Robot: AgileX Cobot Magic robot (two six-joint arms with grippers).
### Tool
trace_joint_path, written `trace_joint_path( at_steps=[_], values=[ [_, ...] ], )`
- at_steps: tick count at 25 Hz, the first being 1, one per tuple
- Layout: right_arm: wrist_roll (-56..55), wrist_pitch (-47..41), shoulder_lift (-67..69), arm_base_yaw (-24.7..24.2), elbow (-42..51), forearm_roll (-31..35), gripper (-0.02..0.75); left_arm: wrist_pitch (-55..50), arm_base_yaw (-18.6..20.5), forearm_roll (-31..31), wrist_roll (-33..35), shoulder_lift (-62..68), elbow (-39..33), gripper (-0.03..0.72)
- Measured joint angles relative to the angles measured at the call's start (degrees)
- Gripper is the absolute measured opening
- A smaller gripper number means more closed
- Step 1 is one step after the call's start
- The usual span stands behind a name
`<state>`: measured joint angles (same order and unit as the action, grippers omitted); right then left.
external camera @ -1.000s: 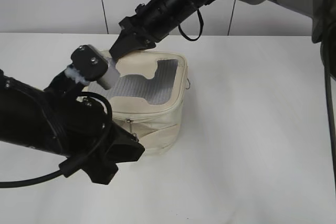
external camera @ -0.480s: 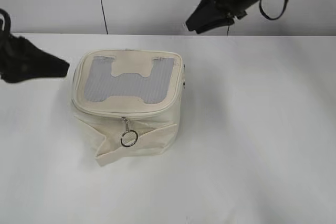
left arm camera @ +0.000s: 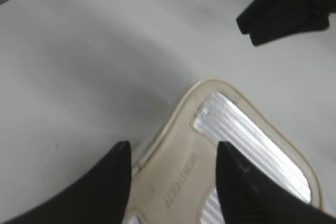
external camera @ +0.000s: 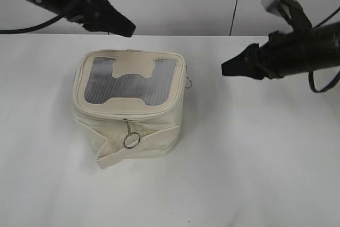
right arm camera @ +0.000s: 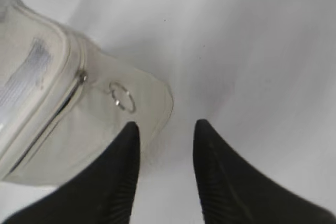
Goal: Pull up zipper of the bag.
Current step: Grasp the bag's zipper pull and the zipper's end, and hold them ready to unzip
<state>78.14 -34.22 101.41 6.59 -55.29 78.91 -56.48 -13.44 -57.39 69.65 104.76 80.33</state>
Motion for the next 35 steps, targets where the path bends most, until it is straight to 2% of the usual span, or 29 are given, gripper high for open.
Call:
trace_joint_path(
  at_steps=[4,6,10,21,23,24,27,28,29,35],
  values=[
    [12.87,0.05,-0.71,0.19,8.57,10.85,0.492,-5.04,-4.03,2.91,-0.01,7.65,11.28,0.44],
    [17.68,0.07,-0.71,0.23,10.22,14.42,0.549,-7.34,-5.56,4.76,-0.18,10.56,15.54,0.443],
    [21.7,-0.09,-0.71,0.3,10.39,17.56,0.568,-8.66,-7.2,7.2,-0.49,14.22,19.15,0.439],
    [25.94,-0.38,-0.71,3.24,10.39,19.86,0.559,-8.7,-7.25,9.64,-1.87,17.46,19.66,0.419],
    [26.54,-0.49,-0.52,3.6,10.39,20.03,0.559,-8.39,-7.25,9.51,-2.14,18.1,19.66,0.375],
    [27.1,-0.56,-0.17,3.78,10.39,20.22,0.559,-8.39,-7.25,9.47,-2.36,18.15,19.66,0.323],
    [29.53,-0.82,1.28,4.61,10.39,21.86,0.559,-7.91,-7.25,9.7,-2.48,18.2,19.7,0.102],
    [30.66,-0.82,1.87,5.02,10.39,22.63,0.559,-7.84,-7.25,9.76,-2.59,18.27,19.7,0.057],
    [31.9,-0.82,2.45,5.42,10.39,23.55,0.559,-7.84,-7.25,9.76,-2.65,18.33,19.7,0.038],
    [39.86,-0.87,5.22,8.23,9.56,25.35,0.554,-7.46,-7.25,9.82,-2.76,18.33,19.7,0.037]
  ],
)
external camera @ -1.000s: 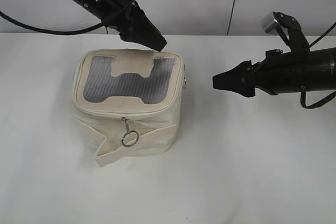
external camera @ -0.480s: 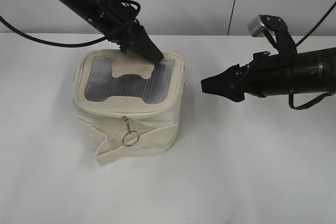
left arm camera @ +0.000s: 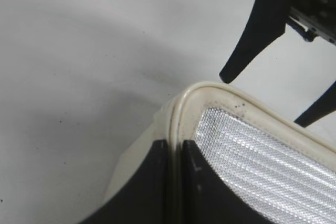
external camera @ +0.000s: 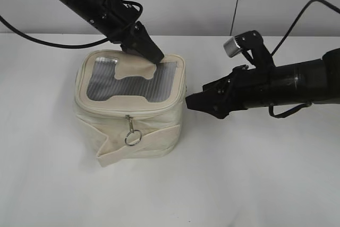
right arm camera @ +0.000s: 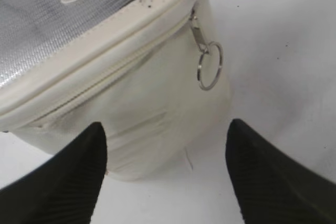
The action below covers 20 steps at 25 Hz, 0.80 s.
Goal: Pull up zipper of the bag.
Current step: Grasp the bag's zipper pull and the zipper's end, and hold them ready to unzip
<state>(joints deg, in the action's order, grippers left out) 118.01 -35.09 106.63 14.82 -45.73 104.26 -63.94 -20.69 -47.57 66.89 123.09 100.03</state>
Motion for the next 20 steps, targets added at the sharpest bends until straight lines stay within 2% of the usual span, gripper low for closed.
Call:
trace_joint_path(
  at_steps=[6,17,20],
  values=[
    [0.64,1.99,2.95,2.47,-3.75,0.01,0.502,0.06,0.0,0.0,0.0,0.0,0.0,0.036],
    [0.81,3.86,7.57,2.55,-10.35,0.01,0.468,0.2,0.0,0.0,-0.04,0.0,0.0,0.036],
    [0.81,4.05,8.73,2.55,-11.76,0.01,0.439,0.22,0.0,0.05,-0.04,0.0,0.0,0.036]
  ],
)
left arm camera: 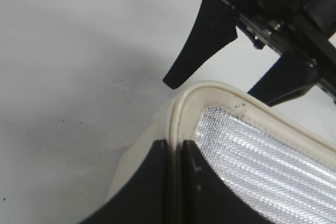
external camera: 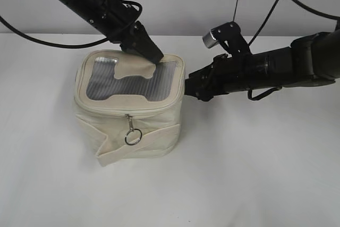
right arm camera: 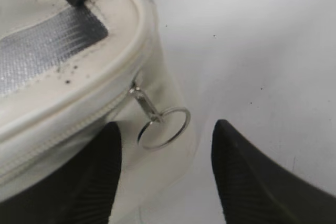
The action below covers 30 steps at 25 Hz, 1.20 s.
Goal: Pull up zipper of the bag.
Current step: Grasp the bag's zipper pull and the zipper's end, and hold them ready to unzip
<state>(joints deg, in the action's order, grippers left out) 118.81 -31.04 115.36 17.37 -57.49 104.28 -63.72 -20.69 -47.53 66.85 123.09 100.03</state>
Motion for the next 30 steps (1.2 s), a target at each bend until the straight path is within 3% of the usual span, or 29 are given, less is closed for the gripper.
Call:
trace_joint_path(
  at_steps=[4,8,10,16,22,30],
  values=[
    [0.0,0.0,1.84,0.0,-1.76,0.0,0.337,-0.04,0.0,-0.1,0.0,0.0,0.0,0.036],
    [-0.2,-0.08,2.28,0.1,-2.4,0.04,0.075,-0.07,0.0,-0.11,0.0,0.0,0.0,0.036],
    [-1.35,-0.13,2.28,0.1,-2.47,0.04,0.01,-0.04,0.0,-0.11,0.0,0.0,0.0,0.036],
    [-8.26,2.87,-0.44,0.1,-0.4,-2.14,0.008,0.07,0.0,-0.16,-0.65,0.0,0.0,0.036],
    [-11.68,4.61,-9.63,0.1,9.23,-3.28,0.008,0.76,-0.33,-0.04,-3.21,0.0,0.0,0.034],
    [-19.9,0.44,-20.1,0.1,19.08,-9.15,0.008,5.43,-0.74,-0.04,-11.69,0.0,-0.05,0.034]
  ],
)
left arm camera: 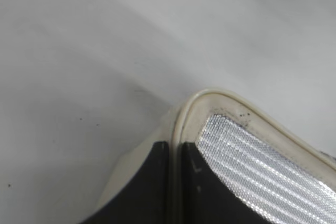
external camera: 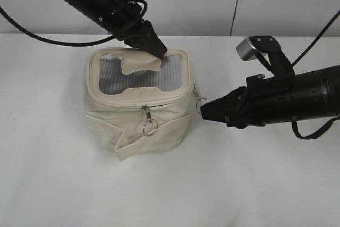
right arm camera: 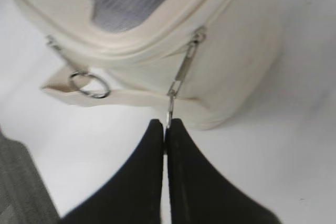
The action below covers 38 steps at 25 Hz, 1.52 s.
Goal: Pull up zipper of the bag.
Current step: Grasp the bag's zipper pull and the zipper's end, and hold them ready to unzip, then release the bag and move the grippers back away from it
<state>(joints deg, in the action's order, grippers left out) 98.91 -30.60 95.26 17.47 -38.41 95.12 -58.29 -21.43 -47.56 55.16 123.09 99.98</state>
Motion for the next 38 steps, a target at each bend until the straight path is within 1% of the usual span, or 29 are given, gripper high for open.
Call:
trace_joint_path(
  at_steps=[3,6,9,11,15,18,25,26,27,28,29,31,32,34,38],
  values=[
    [-3.76,-5.01,-1.2,0.21,0.65,-3.49,0.008,3.76,-0.05,-0.66,-4.24,0.04,-0.11,0.034],
    [-5.55,-5.68,-1.19,2.3,0.66,-3.66,0.008,6.01,-0.46,-1.64,-5.67,0.11,-0.11,0.034],
    [-6.05,-3.28,-1.21,6.84,0.59,-0.97,0.008,6.63,-1.12,-1.46,-5.87,0.11,-0.18,0.034],
    [-6.05,-0.7,-1.21,10.77,-0.22,0.54,0.008,6.76,-1.51,-1.46,-5.87,0.11,-0.2,0.034],
    [-6.64,3.28,0.66,17.8,-4.3,1.31,0.008,6.75,-1.83,-1.34,-5.82,0.11,-0.2,0.034],
    [-8.4,6.89,3.69,21.41,-7.2,1.26,0.008,6.46,-1.83,-1.34,-5.7,0.11,-0.32,0.034],
    [-10.18,6.86,7.12,22.27,-8.81,1.19,0.013,5.66,-1.83,-0.9,-5.59,0.11,-0.32,0.034],
    [-11.63,6.62,7.12,22.27,-8.81,0.85,0.026,5.54,-1.83,-0.68,-5.59,0.11,-0.32,0.042],
    [-12.93,5.74,6.95,22.27,-8.81,-0.12,0.06,5.47,-1.83,-0.59,-5.59,0.11,-0.26,0.067],
    [-14.72,4.0,6.72,22.27,-8.81,-1.56,0.113,5.53,-1.83,-0.59,-5.66,0.06,-0.13,0.106],
    [-17.01,2.03,6.23,22.36,-8.81,-4.19,0.183,5.84,-1.83,-0.79,-5.88,0.06,0.0,0.148],
    [-22.1,-0.6,4.78,22.47,-8.75,-10.73,0.314,5.6,-1.7,-0.64,-6.15,-0.97,0.0,0.239],
    [-26.13,-0.86,3.82,22.39,-8.75,-13.95,0.36,5.1,-1.57,-0.39,-6.37,-1.67,0.0,0.256],
    [-35.34,-1.05,1.12,21.97,-8.75,-21.45,0.396,4.51,-1.52,1.01,-8.0,-4.07,0.0,0.255],
    [-58.06,-2.41,-5.12,21.69,-8.75,-40.71,0.401,4.21,-1.52,4.63,-13.52,-9.66,-0.69,0.222]
  ],
)
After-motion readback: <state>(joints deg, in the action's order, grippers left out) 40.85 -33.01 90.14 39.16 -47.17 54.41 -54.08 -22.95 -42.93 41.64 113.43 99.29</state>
